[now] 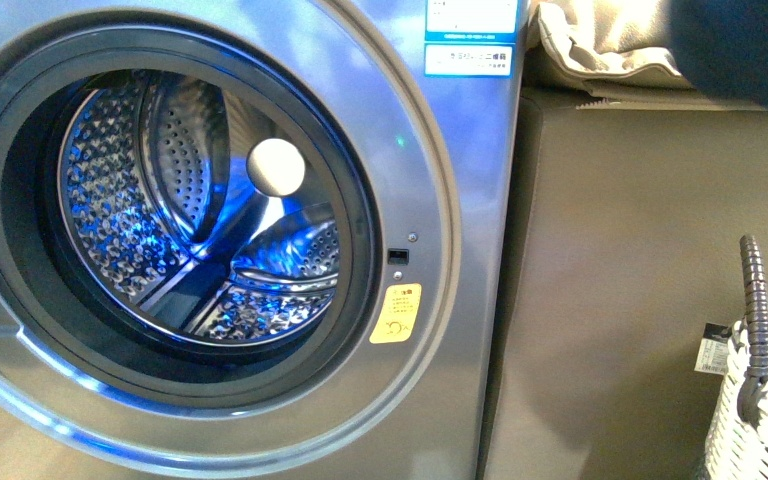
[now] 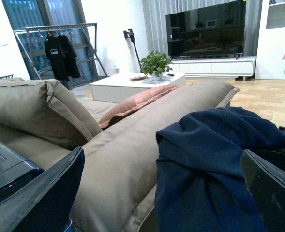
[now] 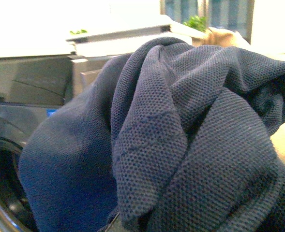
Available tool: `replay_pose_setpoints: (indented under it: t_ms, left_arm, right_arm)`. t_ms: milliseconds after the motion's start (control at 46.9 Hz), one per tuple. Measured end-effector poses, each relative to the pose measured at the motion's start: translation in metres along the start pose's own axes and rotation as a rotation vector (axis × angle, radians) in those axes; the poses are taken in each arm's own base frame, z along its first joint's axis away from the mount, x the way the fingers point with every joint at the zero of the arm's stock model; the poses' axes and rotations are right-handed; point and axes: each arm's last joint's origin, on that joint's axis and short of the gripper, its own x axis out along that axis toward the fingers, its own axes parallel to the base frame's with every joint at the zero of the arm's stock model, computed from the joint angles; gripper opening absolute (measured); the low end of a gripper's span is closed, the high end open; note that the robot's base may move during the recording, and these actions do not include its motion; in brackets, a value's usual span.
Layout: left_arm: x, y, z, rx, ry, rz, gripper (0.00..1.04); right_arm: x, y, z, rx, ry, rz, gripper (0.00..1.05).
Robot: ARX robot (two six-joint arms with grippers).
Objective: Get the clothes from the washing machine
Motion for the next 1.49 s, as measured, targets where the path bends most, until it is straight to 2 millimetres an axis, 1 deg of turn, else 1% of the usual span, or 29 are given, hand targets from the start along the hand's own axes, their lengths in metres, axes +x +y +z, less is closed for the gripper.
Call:
replay_pose_setpoints:
  t_ms: [85, 171, 256, 320, 405, 426, 512, 533, 554, 576, 618, 640, 704, 768, 832, 1023, 1151, 1173, 1258, 1343, 1407, 1493]
  left_arm:
    - [0.0, 0.0, 0.0, 0.0, 0.0, 0.0, 0.98]
    - [0.0, 0.0, 0.0, 0.0, 0.0, 0.0, 0.98]
    - [0.0, 0.0, 0.0, 0.0, 0.0, 0.0, 0.98]
    - [0.0, 0.0, 0.0, 0.0, 0.0, 0.0, 0.98]
    - [0.0, 0.0, 0.0, 0.0, 0.0, 0.0, 0.98]
    - [0.0, 0.0, 0.0, 0.0, 0.0, 0.0, 0.98]
    - [0.0, 0.0, 0.0, 0.0, 0.0, 0.0, 0.98]
    - [0.0, 0.0, 0.0, 0.0, 0.0, 0.0, 0.98]
    - [0.0, 0.0, 0.0, 0.0, 0.0, 0.0, 0.98]
    - [0.0, 0.0, 0.0, 0.0, 0.0, 0.0, 0.98]
    - [0.0, 0.0, 0.0, 0.0, 0.0, 0.0, 0.98]
    - [0.0, 0.0, 0.0, 0.0, 0.0, 0.0, 0.98]
    - [0.0, 0.0, 0.0, 0.0, 0.0, 0.0, 0.98]
    - [0.0, 0.0, 0.0, 0.0, 0.0, 0.0, 0.98]
    - [0.0, 0.0, 0.0, 0.0, 0.0, 0.0, 0.98]
    - [0.0, 0.0, 0.0, 0.0, 0.0, 0.0, 0.98]
    - [0.0, 0.0, 0.0, 0.0, 0.0, 0.0, 0.98]
    - [0.0, 0.0, 0.0, 0.0, 0.0, 0.0, 0.98]
    - [0.0, 0.0, 0.0, 0.0, 0.0, 0.0, 0.98]
    - [0.0, 0.0, 0.0, 0.0, 0.0, 0.0, 0.98]
    - [0.0, 0.0, 0.0, 0.0, 0.0, 0.0, 0.98]
    - [0.0, 0.0, 0.0, 0.0, 0.0, 0.0, 0.98]
  right_arm:
    - [-0.007, -0.018, -0.008, 0.025, 0.086, -0.093, 0.09]
    - [-0.011, -0.033, -0.027, 0.062, 0.181, -0.178, 0.09]
    - [-0.013, -0.045, -0.053, 0.076, 0.259, -0.241, 0.09]
    - [-0.014, -0.055, -0.083, 0.108, 0.343, -0.29, 0.09]
    - [-0.017, -0.063, -0.12, 0.146, 0.441, -0.348, 0.09]
    - [-0.017, -0.064, -0.126, 0.152, 0.454, -0.356, 0.09]
    - [-0.021, -0.069, -0.167, 0.205, 0.565, -0.395, 0.09]
    - [-0.022, -0.069, -0.175, 0.217, 0.585, -0.402, 0.09]
    - [-0.024, -0.07, -0.189, 0.237, 0.62, -0.415, 0.09]
    - [-0.025, -0.07, -0.194, 0.245, 0.634, -0.421, 0.09]
    - [-0.027, -0.069, -0.213, 0.276, 0.687, -0.441, 0.09]
    - [-0.029, -0.069, -0.222, 0.289, 0.711, -0.45, 0.11]
    - [-0.033, -0.066, -0.243, 0.331, 0.762, -0.463, 0.22]
    - [-0.034, -0.062, -0.253, 0.354, 0.775, -0.468, 0.33]
    - [-0.032, -0.061, -0.251, 0.376, 0.756, -0.457, 0.43]
    - [-0.023, -0.053, -0.225, 0.414, 0.689, -0.438, 0.75]
    - [-0.017, -0.046, -0.199, 0.406, 0.598, -0.408, 0.95]
    - [-0.015, -0.043, -0.191, 0.389, 0.564, -0.4, 0.99]
    - [-0.008, -0.032, -0.161, 0.308, 0.45, -0.363, 0.97]
    - [0.001, -0.013, -0.124, 0.202, 0.297, -0.291, 0.97]
    - [0.006, 0.002, -0.1, 0.133, 0.193, -0.241, 0.97]
    - [0.009, 0.018, -0.081, 0.09, 0.1, -0.189, 0.97]
